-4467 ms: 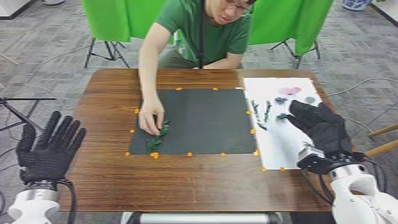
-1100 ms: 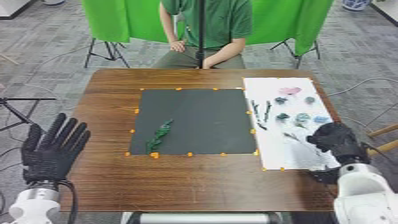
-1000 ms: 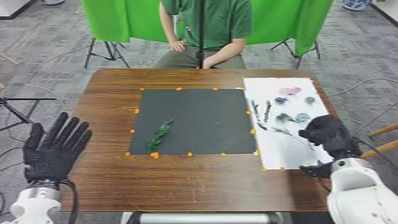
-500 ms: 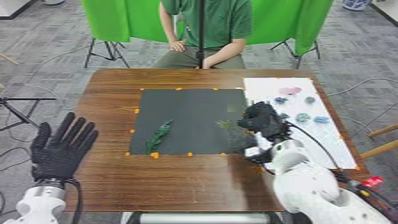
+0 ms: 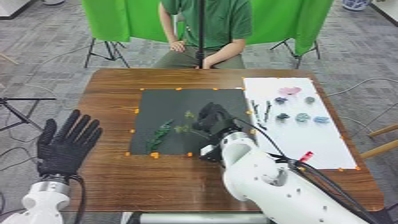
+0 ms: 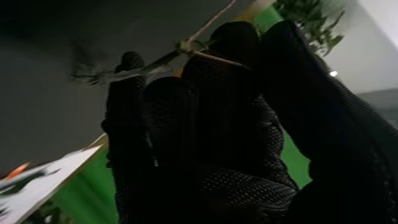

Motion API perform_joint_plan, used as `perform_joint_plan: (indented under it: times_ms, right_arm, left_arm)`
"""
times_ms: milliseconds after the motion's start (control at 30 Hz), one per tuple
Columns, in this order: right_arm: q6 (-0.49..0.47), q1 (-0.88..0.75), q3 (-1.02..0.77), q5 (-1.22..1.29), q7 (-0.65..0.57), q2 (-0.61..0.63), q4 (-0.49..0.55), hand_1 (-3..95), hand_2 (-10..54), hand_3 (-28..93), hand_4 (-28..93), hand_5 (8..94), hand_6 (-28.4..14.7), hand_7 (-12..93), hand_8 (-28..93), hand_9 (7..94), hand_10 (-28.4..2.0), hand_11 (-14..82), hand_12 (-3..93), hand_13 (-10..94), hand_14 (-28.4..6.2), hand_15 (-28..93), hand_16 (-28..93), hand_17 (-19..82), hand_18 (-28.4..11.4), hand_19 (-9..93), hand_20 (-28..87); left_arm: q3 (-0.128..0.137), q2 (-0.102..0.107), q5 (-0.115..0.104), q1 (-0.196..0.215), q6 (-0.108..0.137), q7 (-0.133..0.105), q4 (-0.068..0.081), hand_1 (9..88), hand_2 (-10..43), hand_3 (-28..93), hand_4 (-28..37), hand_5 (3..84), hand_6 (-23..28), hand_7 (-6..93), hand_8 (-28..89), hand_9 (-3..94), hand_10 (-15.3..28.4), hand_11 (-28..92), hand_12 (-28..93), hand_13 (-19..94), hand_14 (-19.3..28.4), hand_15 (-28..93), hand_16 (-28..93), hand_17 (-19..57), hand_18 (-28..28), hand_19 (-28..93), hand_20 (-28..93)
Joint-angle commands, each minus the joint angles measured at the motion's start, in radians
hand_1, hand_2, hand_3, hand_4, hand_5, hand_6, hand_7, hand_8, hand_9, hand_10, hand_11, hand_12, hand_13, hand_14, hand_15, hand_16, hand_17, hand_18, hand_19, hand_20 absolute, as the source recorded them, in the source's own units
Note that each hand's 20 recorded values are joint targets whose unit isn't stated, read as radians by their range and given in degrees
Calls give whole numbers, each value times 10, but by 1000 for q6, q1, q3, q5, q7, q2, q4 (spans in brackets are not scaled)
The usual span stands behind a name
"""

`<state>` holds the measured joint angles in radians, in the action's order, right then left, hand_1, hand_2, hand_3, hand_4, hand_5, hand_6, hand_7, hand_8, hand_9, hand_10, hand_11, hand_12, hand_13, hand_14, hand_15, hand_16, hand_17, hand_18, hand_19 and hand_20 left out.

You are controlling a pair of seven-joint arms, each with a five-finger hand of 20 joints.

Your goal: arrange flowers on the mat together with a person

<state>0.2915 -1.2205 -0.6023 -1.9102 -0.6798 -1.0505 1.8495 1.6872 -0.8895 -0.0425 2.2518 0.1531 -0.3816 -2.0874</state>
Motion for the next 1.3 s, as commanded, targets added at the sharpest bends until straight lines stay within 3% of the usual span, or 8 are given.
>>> perform_joint_plan:
  times_ms: [33,367,633,767,867,1000,1167,1300]
  right_arm:
    - [-33,10,92,-134,-150,-100,-4,507,-92,673,-202,708,-15,484,146,685,-149,535,457,587,-168,797,321,242,-225,705,310]
    - [30,5,115,-163,-187,-102,-15,481,-95,648,-183,701,-52,337,113,664,-174,561,388,581,-186,805,304,233,-249,749,250]
    - [67,-31,60,-151,-170,-49,33,410,-84,709,-181,679,-59,212,-104,649,-186,560,348,568,-190,810,298,227,-255,760,226]
    - [77,-75,-17,-79,-95,41,106,397,-76,710,-183,654,-66,192,-113,640,-189,525,324,560,-187,811,299,223,-252,757,222]
    - [80,-124,-84,22,1,118,162,387,-51,707,-186,646,-67,186,-112,660,-187,410,263,549,-181,797,295,217,-242,741,218]
    - [-21,-174,-157,155,113,186,198,360,29,686,-184,747,-42,211,-115,732,-174,241,193,546,-176,738,272,200,-227,704,231]
    - [-110,-216,-173,143,170,218,219,332,88,669,-180,831,-42,258,-106,765,-175,200,190,540,-180,719,273,192,-223,682,255]
    - [-273,-251,-219,173,228,200,225,319,105,660,-179,870,-42,234,-107,788,-171,170,177,548,-180,708,273,191,-222,673,273]
  left_arm:
    - [-18,7,1,-17,14,23,13,245,169,640,-283,403,71,55,-87,339,135,141,39,249,151,294,-80,-29,111,257,107]
    - [-20,3,-1,-15,16,23,14,245,169,642,-283,405,73,57,-86,339,134,143,41,249,151,297,-81,-30,112,258,105]
    - [-15,-12,-1,-3,8,18,11,242,167,647,-283,406,73,58,-86,340,135,143,44,249,151,298,-82,-31,112,259,105]
    - [0,-20,-1,17,10,13,4,244,166,646,-283,406,73,57,-86,340,135,143,44,249,151,298,-82,-31,112,258,104]
    - [14,-25,-3,35,13,8,-2,246,166,643,-283,406,73,57,-86,340,135,143,45,249,151,299,-82,-31,112,259,104]
    - [25,-25,-3,57,15,1,-8,246,166,644,-283,406,73,56,-86,340,135,143,45,249,151,299,-82,-31,112,259,104]
    - [18,-24,0,51,15,5,-8,246,167,643,-283,406,73,57,-86,340,136,143,45,249,151,298,-82,-31,112,259,104]
    - [13,-25,-6,54,25,5,-11,246,167,644,-283,406,74,58,-85,341,137,146,46,250,152,300,-82,-31,112,260,105]
